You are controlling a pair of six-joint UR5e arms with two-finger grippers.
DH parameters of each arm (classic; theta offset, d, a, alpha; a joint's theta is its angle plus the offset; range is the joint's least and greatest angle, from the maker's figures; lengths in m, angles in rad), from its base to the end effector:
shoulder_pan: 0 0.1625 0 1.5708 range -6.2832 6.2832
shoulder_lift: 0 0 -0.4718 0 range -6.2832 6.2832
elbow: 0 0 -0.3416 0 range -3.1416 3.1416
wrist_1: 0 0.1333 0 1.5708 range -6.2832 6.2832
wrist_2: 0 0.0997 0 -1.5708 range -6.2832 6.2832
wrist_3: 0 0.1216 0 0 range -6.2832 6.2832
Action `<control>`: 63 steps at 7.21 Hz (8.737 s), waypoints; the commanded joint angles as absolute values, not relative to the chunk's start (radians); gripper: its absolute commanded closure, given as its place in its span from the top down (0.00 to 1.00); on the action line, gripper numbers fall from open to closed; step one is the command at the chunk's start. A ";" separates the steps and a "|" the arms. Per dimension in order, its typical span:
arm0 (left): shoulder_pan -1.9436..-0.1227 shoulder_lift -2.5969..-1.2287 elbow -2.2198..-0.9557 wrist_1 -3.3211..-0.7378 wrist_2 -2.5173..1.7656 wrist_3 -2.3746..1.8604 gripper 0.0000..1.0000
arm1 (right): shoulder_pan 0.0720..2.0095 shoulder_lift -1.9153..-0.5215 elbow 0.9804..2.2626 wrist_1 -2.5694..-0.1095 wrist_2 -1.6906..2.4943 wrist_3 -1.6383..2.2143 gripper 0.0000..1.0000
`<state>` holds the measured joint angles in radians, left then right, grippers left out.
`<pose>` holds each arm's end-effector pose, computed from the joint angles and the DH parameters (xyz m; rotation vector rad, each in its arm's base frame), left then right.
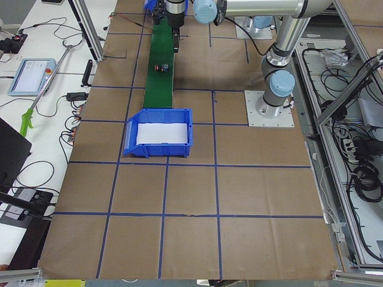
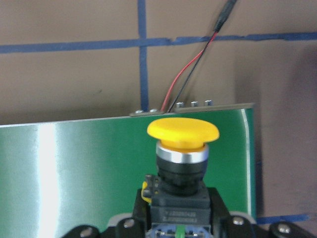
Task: Transport two buttons from left to right
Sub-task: 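Grasp the yellow button with the right gripper and lift it off the belt, then lower the yellow button into the empty blue bin and open the right gripper, then raise the right gripper and move it back over the conveyor end, then lower the right gripper onto the red button on the belt and close it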
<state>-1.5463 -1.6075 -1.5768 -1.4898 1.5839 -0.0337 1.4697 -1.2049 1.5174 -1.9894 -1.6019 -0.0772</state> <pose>-0.1203 -0.4660 0.5017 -0.0914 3.1268 -0.0600 0.0677 -0.6158 0.3877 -0.0396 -3.0969 0.1595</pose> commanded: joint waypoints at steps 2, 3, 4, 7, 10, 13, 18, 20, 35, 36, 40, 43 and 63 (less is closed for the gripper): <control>-1.546 -1.608 -1.577 -1.489 1.585 -0.032 1.00 | 1.178 -1.227 1.451 -1.891 -1.600 -0.528 0.05; -1.546 -1.608 -1.577 -1.489 1.585 -0.032 1.00 | 1.107 -1.223 1.460 -1.899 -1.598 -0.648 0.04; -1.546 -1.608 -1.577 -1.489 1.585 -0.032 1.00 | 1.062 -1.226 1.500 -1.902 -1.598 -0.694 0.04; -1.546 -1.609 -1.577 -1.489 1.585 -0.031 1.00 | 1.017 -1.227 1.725 -2.115 -1.598 -0.727 0.04; -1.546 -1.609 -1.577 -1.489 1.585 -0.031 1.00 | 1.000 -1.213 1.793 -2.149 -1.606 -0.732 0.04; -1.546 -1.609 -1.577 -1.489 1.585 -0.031 1.00 | 0.999 -1.174 1.798 -2.146 -1.615 -0.732 0.08; -1.546 -1.608 -1.577 -1.488 1.585 -0.031 1.00 | 1.000 -1.186 1.776 -2.140 -1.606 -0.719 0.98; -1.546 -1.608 -1.577 -1.488 1.585 -0.031 1.00 | 1.011 -1.213 1.683 -2.126 -1.603 -0.712 0.99; -1.545 -1.608 -1.575 -1.488 1.585 -0.023 1.00 | 1.535 -1.356 1.601 -2.000 -1.554 -0.068 1.00; -1.545 -1.608 -1.577 -1.488 1.585 -0.023 1.00 | 1.534 -1.358 1.612 -2.002 -1.484 -0.071 1.00; -1.545 -1.608 -1.577 -1.488 1.585 -0.023 1.00 | 1.532 -1.330 1.670 -2.218 -1.493 -0.071 1.00; -1.545 -1.608 -1.577 -1.488 1.585 -0.023 1.00 | 1.531 -1.284 1.692 -2.307 -1.494 -0.069 1.00; -1.545 -1.608 -1.575 -1.488 1.585 -0.021 1.00 | 1.537 -1.151 1.750 -2.293 -1.486 0.034 0.78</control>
